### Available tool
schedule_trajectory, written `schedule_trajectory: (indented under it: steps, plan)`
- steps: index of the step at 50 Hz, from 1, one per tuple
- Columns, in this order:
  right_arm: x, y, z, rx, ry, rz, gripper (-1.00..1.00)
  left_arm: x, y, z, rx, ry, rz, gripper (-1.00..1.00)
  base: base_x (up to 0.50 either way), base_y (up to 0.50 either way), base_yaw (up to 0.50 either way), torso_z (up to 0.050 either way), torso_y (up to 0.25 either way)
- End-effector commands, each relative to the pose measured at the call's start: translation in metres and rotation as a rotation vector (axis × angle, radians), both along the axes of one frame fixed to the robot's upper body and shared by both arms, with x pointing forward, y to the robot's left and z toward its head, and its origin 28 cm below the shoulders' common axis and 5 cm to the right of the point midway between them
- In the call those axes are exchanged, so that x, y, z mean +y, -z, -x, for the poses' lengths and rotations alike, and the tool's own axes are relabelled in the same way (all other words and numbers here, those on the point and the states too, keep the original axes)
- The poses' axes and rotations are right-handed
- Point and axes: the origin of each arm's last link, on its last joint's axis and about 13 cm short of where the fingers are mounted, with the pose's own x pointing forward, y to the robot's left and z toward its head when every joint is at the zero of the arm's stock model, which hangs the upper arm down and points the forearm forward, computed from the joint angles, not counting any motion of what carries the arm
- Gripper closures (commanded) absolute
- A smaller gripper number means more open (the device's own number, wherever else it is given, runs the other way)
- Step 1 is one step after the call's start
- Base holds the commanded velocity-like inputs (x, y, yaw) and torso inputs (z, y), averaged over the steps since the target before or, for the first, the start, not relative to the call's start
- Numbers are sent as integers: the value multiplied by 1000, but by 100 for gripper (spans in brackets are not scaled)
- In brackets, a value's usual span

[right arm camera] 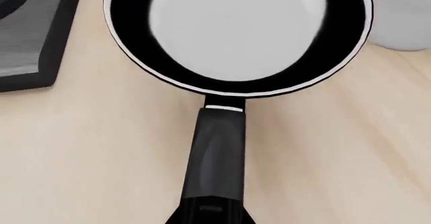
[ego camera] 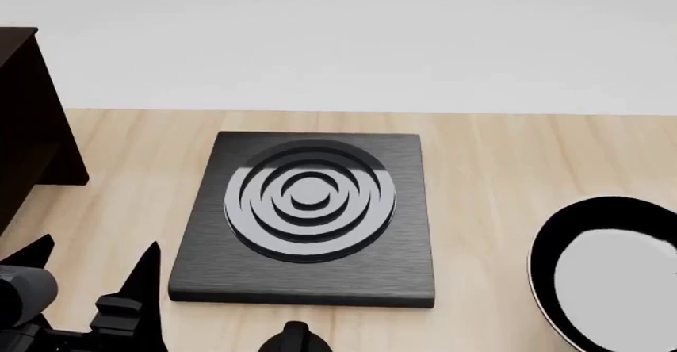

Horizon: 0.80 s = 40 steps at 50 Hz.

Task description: Put the frying pan on the cabinet shelf.

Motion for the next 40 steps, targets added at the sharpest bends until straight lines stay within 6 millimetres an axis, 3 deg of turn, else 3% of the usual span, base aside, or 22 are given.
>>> schedule_trajectory:
  steps: [1, 8, 15, 24, 31, 40]
  plan:
    - [5, -46, -7, -117, -44, 98, 100, -1, 1, -1, 11, 20, 9, -100, 0, 0, 0, 0, 0]
    - [8, -64, -19, -141, -107, 143, 100, 0, 3, -2, 20, 24, 8, -100, 0, 0, 0, 0, 0]
    - [11, -102, -36, -228, -175, 161, 100, -1, 0, -4, 23, 35, -12, -100, 0, 0, 1, 0, 2]
    - [21, -118, -52, -260, -270, 217, 100, -2, -3, -10, 21, 62, 1, -100, 0, 0, 0, 0, 1]
    - [34, -140, -63, -344, -371, 204, 100, -3, -20, -20, 34, 108, 0, -100, 0, 0, 0, 0, 1]
    - [50, -152, -72, -371, -478, 210, 100, -7, -30, -17, 56, 203, 116, -100, 0, 0, 0, 0, 2]
